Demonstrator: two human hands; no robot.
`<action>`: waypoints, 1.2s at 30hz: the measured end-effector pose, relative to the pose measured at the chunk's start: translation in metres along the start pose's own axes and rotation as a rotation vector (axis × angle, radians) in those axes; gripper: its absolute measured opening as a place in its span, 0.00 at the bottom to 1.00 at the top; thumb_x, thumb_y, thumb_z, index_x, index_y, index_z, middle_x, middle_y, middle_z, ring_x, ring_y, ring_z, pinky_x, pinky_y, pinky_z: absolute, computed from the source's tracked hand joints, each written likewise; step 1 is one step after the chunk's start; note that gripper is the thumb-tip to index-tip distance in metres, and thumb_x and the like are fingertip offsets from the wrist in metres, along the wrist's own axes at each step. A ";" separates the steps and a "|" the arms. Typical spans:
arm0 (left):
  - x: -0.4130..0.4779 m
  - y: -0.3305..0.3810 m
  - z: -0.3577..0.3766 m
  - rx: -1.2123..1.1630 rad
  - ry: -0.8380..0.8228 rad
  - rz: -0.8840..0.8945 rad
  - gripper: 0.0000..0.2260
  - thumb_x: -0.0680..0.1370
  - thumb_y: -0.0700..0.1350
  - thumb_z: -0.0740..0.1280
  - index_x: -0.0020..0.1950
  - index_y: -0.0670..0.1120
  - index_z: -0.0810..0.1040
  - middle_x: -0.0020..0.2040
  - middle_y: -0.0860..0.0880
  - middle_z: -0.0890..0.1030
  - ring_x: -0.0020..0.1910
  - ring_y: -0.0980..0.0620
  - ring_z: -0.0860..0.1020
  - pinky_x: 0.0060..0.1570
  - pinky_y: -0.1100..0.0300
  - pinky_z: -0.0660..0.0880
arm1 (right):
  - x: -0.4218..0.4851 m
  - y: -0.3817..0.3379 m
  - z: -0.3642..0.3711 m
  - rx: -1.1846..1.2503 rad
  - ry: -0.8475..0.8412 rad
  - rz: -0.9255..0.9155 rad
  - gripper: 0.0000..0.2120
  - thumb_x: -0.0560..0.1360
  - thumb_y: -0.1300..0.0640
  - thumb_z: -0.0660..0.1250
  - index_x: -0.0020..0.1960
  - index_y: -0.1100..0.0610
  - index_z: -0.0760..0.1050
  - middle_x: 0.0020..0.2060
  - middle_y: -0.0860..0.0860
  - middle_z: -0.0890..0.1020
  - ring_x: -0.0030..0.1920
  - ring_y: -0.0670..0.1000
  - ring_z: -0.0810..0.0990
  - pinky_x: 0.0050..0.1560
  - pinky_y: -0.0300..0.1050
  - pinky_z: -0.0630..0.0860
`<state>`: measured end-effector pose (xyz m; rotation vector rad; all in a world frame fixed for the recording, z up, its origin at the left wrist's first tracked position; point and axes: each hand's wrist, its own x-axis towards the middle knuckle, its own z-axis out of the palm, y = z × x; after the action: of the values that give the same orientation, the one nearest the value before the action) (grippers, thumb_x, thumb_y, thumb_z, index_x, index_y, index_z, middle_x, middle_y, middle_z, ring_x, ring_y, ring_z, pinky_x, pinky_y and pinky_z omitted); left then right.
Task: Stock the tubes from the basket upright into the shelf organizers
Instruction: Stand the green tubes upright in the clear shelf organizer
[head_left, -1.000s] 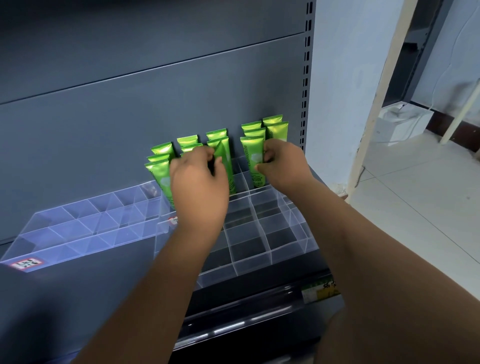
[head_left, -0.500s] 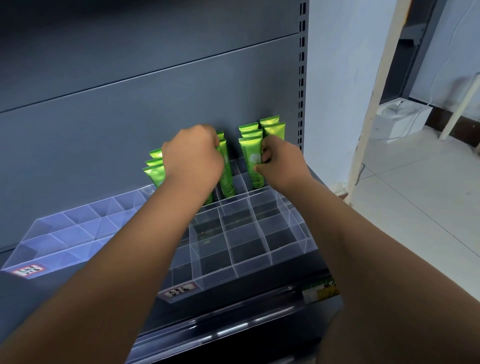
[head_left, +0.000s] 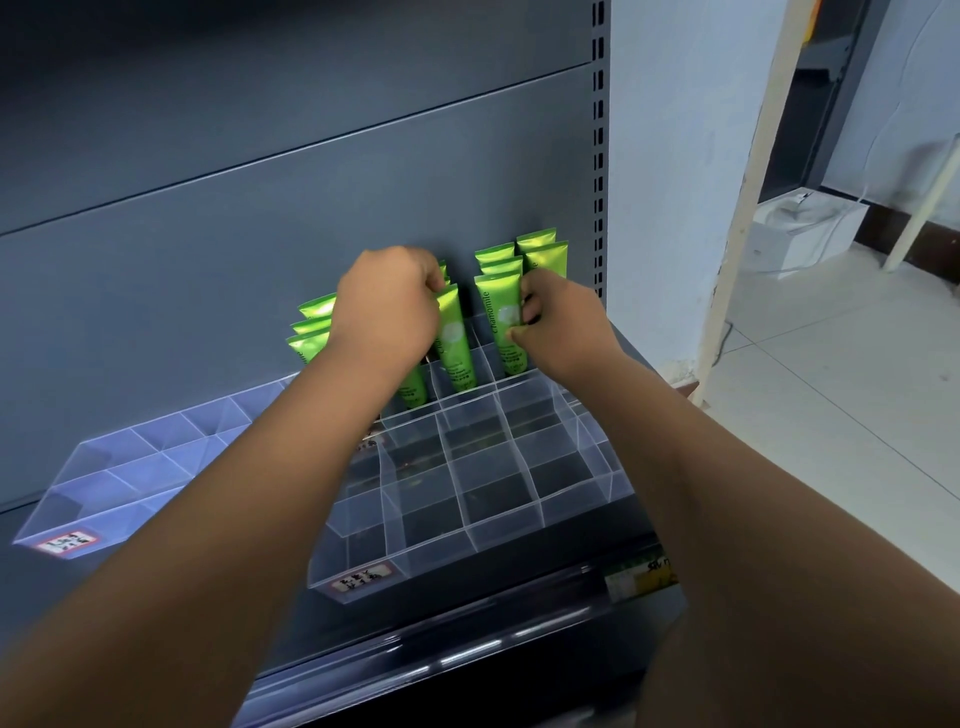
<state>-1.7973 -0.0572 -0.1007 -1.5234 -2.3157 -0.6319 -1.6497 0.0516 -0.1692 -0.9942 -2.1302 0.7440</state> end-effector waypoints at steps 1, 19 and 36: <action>0.001 0.000 0.000 -0.006 0.003 0.004 0.14 0.72 0.33 0.65 0.49 0.48 0.85 0.46 0.45 0.86 0.47 0.40 0.82 0.46 0.53 0.78 | 0.000 0.000 0.001 0.001 0.000 -0.004 0.12 0.72 0.64 0.73 0.52 0.56 0.73 0.42 0.54 0.82 0.45 0.57 0.80 0.45 0.51 0.79; -0.001 -0.006 0.005 -0.028 0.076 0.000 0.16 0.72 0.31 0.62 0.50 0.46 0.85 0.47 0.43 0.85 0.48 0.38 0.81 0.47 0.50 0.79 | 0.000 -0.004 0.003 -0.032 0.004 0.001 0.12 0.73 0.62 0.70 0.54 0.56 0.73 0.42 0.53 0.81 0.44 0.57 0.80 0.46 0.57 0.81; -0.005 -0.007 0.008 -0.037 0.076 0.030 0.16 0.70 0.31 0.64 0.53 0.44 0.83 0.50 0.43 0.85 0.51 0.39 0.80 0.49 0.49 0.79 | -0.005 -0.011 -0.002 -0.039 -0.002 0.029 0.11 0.73 0.62 0.65 0.55 0.57 0.73 0.45 0.54 0.80 0.45 0.57 0.78 0.44 0.51 0.78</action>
<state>-1.8019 -0.0590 -0.1112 -1.5200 -2.2327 -0.7169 -1.6506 0.0418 -0.1615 -1.0479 -2.1438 0.7204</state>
